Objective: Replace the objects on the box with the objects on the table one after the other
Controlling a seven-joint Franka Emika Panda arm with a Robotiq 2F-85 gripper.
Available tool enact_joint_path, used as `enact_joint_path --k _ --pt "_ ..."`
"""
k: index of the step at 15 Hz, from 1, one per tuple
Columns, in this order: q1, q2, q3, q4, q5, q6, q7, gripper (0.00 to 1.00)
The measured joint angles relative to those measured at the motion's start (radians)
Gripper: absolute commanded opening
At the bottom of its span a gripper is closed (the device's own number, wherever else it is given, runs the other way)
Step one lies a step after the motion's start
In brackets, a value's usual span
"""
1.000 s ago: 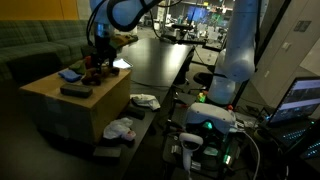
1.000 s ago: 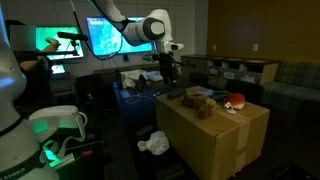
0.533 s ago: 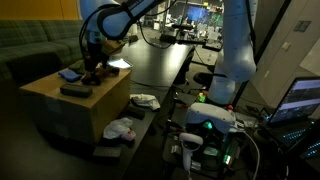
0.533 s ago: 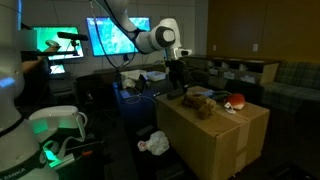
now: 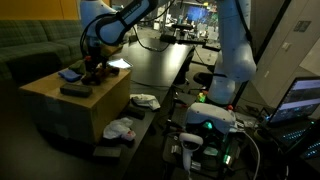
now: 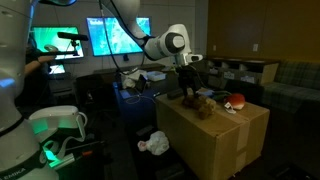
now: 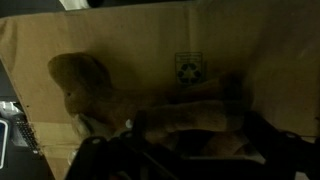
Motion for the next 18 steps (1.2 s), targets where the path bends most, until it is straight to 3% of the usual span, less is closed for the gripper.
enact_joint_path --k 8,10,18 --pt "0.000 0.071 -0.043 0.043 0.000 0.038 -0.014 1.00" --pt "0.000 0.083 -0.048 0.054 0.000 0.038 -0.015 0.73" --pt "0.003 0.108 -0.071 0.067 0.000 0.039 -0.013 0.15"
